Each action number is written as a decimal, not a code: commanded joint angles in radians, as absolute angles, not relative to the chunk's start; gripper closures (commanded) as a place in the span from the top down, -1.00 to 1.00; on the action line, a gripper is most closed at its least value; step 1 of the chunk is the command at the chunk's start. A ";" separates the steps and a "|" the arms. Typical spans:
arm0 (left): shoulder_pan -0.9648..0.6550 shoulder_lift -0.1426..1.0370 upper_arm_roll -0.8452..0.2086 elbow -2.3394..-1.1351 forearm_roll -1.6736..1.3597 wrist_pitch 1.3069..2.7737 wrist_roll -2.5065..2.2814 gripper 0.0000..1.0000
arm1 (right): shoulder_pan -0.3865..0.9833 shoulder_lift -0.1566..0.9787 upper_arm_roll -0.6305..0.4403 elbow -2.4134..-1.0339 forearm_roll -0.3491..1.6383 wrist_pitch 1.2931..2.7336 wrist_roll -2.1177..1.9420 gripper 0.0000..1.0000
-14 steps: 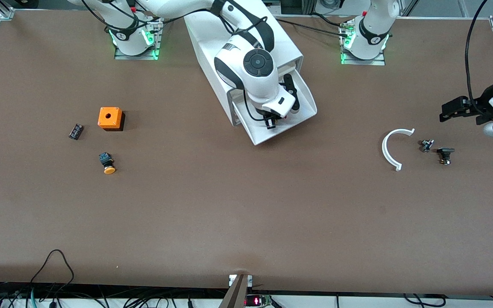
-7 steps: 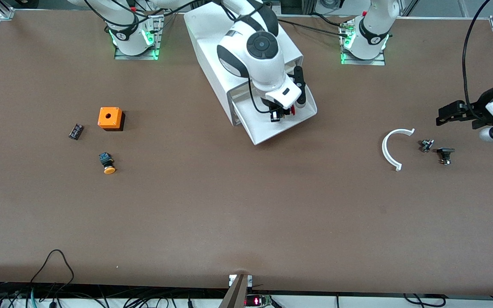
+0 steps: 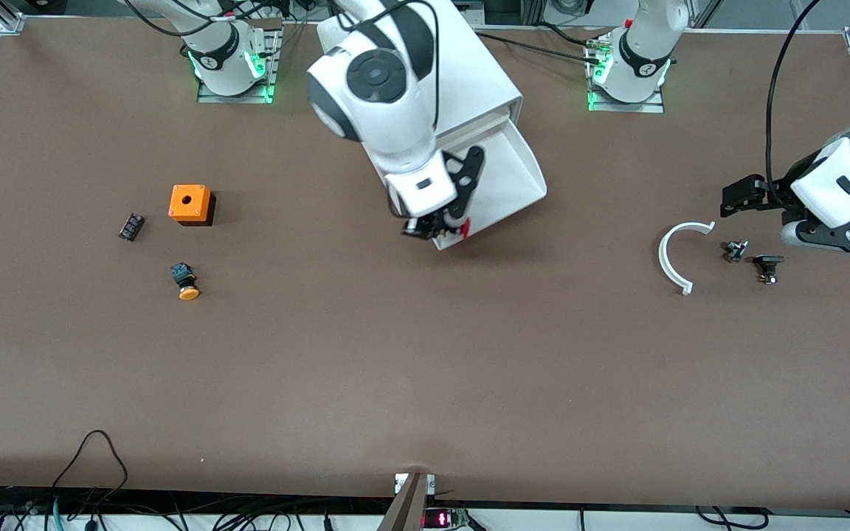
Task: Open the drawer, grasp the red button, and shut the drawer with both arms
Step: 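Lift the red button out and carry it beside the orange box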
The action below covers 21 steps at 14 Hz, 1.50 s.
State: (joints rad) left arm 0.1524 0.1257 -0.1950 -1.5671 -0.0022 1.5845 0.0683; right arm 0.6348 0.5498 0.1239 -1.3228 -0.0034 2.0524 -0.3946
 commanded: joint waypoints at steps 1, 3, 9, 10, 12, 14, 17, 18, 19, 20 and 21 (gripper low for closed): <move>0.153 0.140 -0.193 -1.534 -0.012 1.568 0.061 1.00 | 0.545 0.471 0.135 -1.442 -0.006 2.052 -0.205 -0.26; 0.152 0.143 -0.193 -1.534 -0.011 1.569 0.061 1.00 | 0.483 0.440 0.135 -1.520 -0.008 2.051 -0.050 -0.26; 0.166 0.140 -0.187 -1.532 0.002 1.568 0.063 1.00 | 0.307 0.416 0.133 -1.710 -0.017 2.056 0.187 -0.25; 0.166 0.138 -0.190 -1.532 0.002 1.568 0.063 1.00 | 0.279 0.416 0.133 -1.753 -0.018 2.071 0.196 -0.24; 0.163 0.138 -0.192 -1.532 0.005 1.568 0.061 1.00 | 0.229 0.416 0.133 -1.822 -0.028 2.130 0.195 -0.24; 0.155 0.144 -0.196 -1.540 0.021 1.566 0.036 1.00 | 0.183 0.417 0.133 -1.914 -0.052 2.233 0.184 -0.24; 0.147 0.215 -0.228 -1.548 0.026 1.629 -0.153 1.00 | 0.094 0.408 0.133 -2.092 -0.110 2.444 0.097 -0.23; 0.132 0.241 -0.248 -1.551 0.028 1.673 -0.205 1.00 | 0.081 0.405 0.133 -2.147 -0.112 2.524 0.062 -0.23; 0.121 0.271 -0.253 -1.551 0.028 1.705 -0.265 1.00 | 0.072 0.403 0.133 -2.184 -0.113 2.586 0.029 -0.23; 0.092 0.299 -0.255 -1.551 0.026 1.742 -0.334 1.00 | 0.054 0.403 0.133 -2.204 -0.114 2.621 -0.009 -0.23; 0.057 0.331 -0.255 -1.552 0.026 1.779 -0.412 1.00 | 0.031 0.403 0.133 -2.212 -0.114 2.629 -0.046 -0.23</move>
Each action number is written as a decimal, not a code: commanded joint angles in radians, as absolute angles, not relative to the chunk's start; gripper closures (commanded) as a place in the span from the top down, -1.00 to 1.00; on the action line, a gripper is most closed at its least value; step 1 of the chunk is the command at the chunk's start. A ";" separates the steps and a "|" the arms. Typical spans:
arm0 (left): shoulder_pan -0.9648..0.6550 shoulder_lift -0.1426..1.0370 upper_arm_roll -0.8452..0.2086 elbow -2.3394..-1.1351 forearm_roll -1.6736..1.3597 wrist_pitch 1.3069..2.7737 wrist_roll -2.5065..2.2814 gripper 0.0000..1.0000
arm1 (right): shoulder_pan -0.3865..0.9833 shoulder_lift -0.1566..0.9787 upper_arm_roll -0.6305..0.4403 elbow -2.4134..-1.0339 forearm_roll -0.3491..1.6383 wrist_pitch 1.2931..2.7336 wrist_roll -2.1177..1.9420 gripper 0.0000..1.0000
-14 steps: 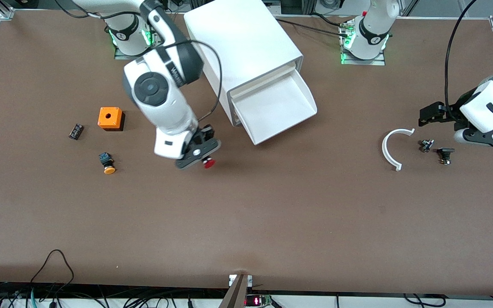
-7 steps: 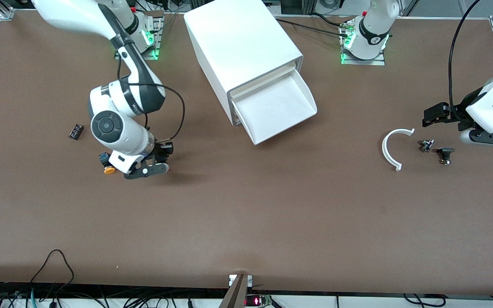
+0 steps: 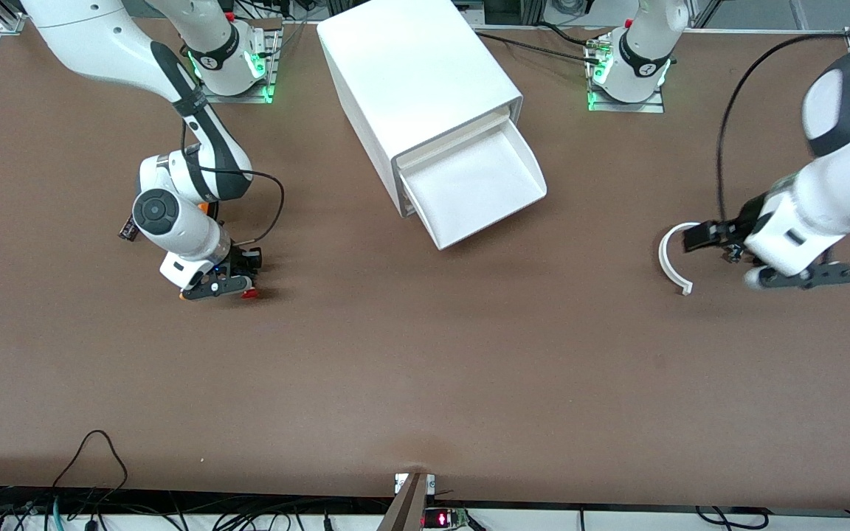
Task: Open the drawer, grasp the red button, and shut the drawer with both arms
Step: 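Lower the red button onto the table while the left gripper approaches the drawer, then push the drawer closed with the left gripper while the right gripper withdraws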
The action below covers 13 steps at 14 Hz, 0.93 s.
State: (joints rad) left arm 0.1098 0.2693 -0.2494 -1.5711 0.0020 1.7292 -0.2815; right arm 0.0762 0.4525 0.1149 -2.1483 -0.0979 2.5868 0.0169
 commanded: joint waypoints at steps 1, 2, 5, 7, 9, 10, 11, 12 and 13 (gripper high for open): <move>0.020 0.362 -0.255 -1.558 0.028 1.825 -0.481 1.00 | 0.011 0.403 0.135 -2.214 -0.114 2.629 -0.075 -0.21; -0.017 0.391 -0.253 -1.560 0.028 1.877 -0.550 1.00 | -0.001 0.403 0.135 -2.214 -0.114 2.629 -0.080 0.08; -0.101 0.458 -0.252 -1.560 0.032 1.971 -0.730 1.00 | -0.002 0.400 0.144 -2.177 -0.103 2.608 -0.029 1.00; -0.158 0.495 -0.253 -1.562 0.086 1.994 -0.857 1.00 | -0.002 0.376 0.176 -2.123 -0.103 2.493 0.062 1.00; -0.218 0.508 -0.252 -1.591 0.135 2.028 -0.974 1.00 | -0.002 0.341 0.218 -2.059 -0.101 2.369 0.154 1.00; -0.224 0.511 -0.253 -1.601 0.143 2.042 -0.995 1.00 | -0.002 0.328 0.231 -2.025 -0.100 2.300 0.190 1.00; -0.232 0.521 -0.255 -1.605 0.143 2.052 -1.017 1.00 | -0.002 0.316 0.251 -1.982 -0.098 2.225 0.218 1.00; -0.248 0.528 -0.255 -1.606 0.143 2.054 -1.037 1.00 | -0.002 0.308 0.258 -1.941 -0.097 2.147 0.244 1.00; -0.264 0.544 -0.256 -1.608 0.143 2.060 -1.048 1.00 | 0.002 0.296 0.259 -1.901 -0.095 2.075 0.259 1.00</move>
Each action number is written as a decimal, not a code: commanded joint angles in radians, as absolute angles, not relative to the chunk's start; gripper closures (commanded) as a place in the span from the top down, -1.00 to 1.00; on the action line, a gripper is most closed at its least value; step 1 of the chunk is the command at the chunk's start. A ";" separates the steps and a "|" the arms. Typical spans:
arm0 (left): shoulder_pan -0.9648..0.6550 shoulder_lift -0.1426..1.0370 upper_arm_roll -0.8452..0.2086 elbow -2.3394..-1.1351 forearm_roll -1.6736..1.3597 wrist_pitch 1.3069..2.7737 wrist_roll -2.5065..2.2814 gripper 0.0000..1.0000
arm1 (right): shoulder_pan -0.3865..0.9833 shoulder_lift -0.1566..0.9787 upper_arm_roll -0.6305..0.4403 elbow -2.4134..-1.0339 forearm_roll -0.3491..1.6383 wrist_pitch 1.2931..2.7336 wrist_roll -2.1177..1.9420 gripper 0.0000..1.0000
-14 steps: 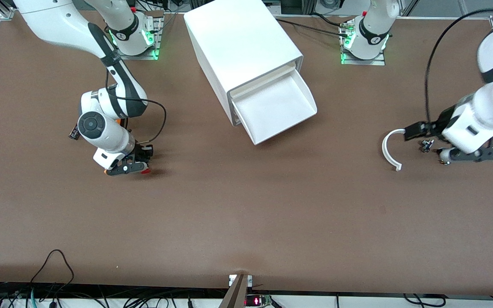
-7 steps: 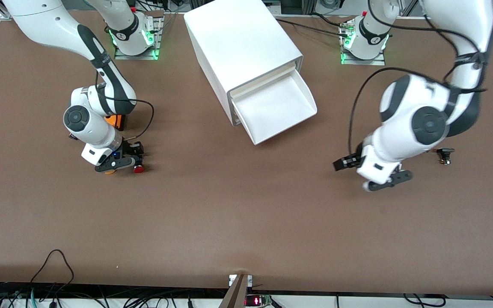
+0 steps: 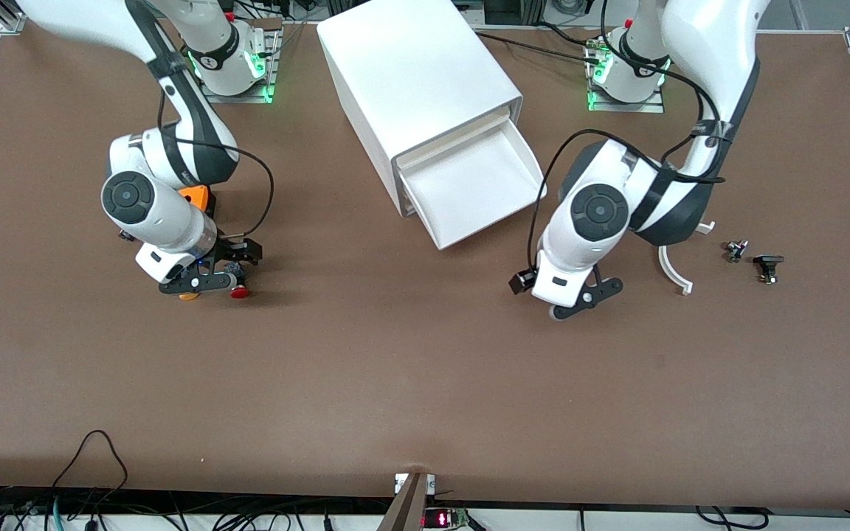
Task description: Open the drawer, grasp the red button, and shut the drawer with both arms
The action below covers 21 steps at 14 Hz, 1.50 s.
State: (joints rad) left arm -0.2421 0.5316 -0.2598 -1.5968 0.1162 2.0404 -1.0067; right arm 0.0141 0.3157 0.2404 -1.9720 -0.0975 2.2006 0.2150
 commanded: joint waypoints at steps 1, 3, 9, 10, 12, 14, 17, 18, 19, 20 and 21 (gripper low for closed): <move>-0.273 0.555 -0.255 -1.611 0.141 2.077 -1.057 1.00 | 0.002 0.295 0.264 -1.849 -0.094 1.995 0.262 1.00; -0.285 0.581 -0.256 -1.611 0.126 2.109 -1.100 1.00 | 0.003 0.293 0.272 -1.713 -0.092 1.806 0.262 1.00; -0.443 0.595 -0.258 -1.638 0.086 2.118 -1.198 1.00 | -0.003 0.229 0.209 -1.563 -0.107 1.727 0.252 1.00; -0.477 0.592 -0.258 -1.638 0.074 2.117 -1.221 1.00 | -0.003 0.212 0.186 -1.556 -0.106 1.727 0.247 1.00; -0.538 0.595 -0.258 -1.638 0.072 2.117 -1.278 1.00 | -0.003 0.174 0.137 -1.555 -0.097 1.726 0.244 1.00; -0.572 0.595 -0.258 -1.640 0.072 2.117 -1.313 1.00 | -0.003 0.146 0.100 -1.554 -0.098 1.704 0.216 1.00; -0.646 0.595 -0.259 -1.644 0.069 2.115 -1.368 1.00 | -0.003 0.121 0.048 -1.555 -0.098 1.658 0.100 1.00; -0.655 0.597 -0.259 -1.644 0.068 2.115 -1.371 1.00 | -0.003 0.111 0.038 -1.555 -0.097 1.655 0.074 1.00; -0.667 0.597 -0.259 -1.646 0.066 2.115 -1.373 1.00 | -0.003 0.098 0.032 -1.557 -0.097 1.634 0.069 1.00; -0.669 0.597 -0.259 -1.646 0.064 2.112 -1.376 1.00 | -0.003 0.083 0.032 -1.557 -0.097 1.594 0.069 1.00; -0.666 0.597 -0.259 -1.644 0.046 2.112 -1.376 1.00 | -0.002 0.071 0.032 -1.557 -0.100 1.576 0.069 1.00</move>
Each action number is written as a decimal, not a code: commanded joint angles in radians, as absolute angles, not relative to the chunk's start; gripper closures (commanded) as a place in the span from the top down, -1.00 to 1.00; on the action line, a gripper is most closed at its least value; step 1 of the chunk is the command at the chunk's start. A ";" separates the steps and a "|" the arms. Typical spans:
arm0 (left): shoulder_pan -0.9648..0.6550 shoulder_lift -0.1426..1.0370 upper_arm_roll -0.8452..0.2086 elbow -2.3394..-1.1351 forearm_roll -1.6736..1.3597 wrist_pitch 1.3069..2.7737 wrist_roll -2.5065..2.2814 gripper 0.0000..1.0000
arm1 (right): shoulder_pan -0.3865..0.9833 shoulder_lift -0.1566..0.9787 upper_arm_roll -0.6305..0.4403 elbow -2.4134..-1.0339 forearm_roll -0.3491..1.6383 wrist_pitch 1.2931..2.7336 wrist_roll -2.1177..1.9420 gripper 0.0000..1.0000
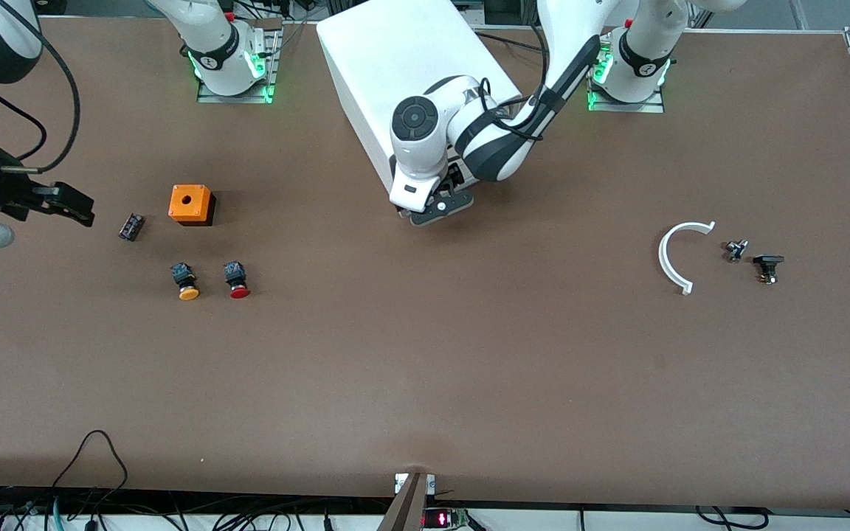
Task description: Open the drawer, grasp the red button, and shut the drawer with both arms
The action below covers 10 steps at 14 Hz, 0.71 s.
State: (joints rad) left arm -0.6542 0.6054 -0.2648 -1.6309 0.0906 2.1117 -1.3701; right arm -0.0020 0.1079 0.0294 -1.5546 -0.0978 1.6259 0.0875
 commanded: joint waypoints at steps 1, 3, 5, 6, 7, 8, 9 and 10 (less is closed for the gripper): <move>-0.666 0.597 -0.259 -1.644 0.026 2.112 -1.371 1.00 | -0.002 0.063 0.032 -1.557 -0.104 1.571 0.068 1.00; -0.644 0.592 -0.258 -1.634 0.021 2.112 -1.350 1.00 | -0.002 0.057 0.032 -1.557 -0.104 1.569 0.054 1.00; -0.565 0.591 -0.253 -1.625 0.023 2.109 -1.214 1.00 | -0.002 0.057 0.029 -1.555 -0.081 1.581 0.061 1.00; -0.513 0.586 -0.247 -1.609 0.031 2.108 -1.139 1.00 | -0.002 0.058 0.019 -1.549 -0.030 1.588 0.055 1.00; -0.446 0.584 -0.247 -1.577 0.032 2.103 -1.065 1.00 | -0.002 0.058 -0.004 -1.537 0.010 1.589 0.051 1.00; -0.390 0.578 -0.248 -1.551 0.032 2.095 -1.011 1.00 | -0.002 0.058 -0.017 -1.537 0.011 1.588 0.031 1.00; -0.358 0.577 -0.249 -1.540 0.037 2.086 -0.968 1.00 | -0.002 0.055 -0.014 -1.537 0.006 1.583 0.002 1.00; -0.342 0.565 -0.247 -1.540 0.037 2.086 -0.924 1.00 | -0.002 0.045 -0.015 -1.543 0.003 1.580 -0.006 1.00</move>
State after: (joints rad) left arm -0.3770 0.5919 -0.2378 -1.5520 0.0469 2.1129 -1.0088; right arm -0.0005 0.0649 -0.0088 -1.5465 -0.0119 1.5919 0.0300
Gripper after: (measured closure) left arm 0.000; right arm 0.000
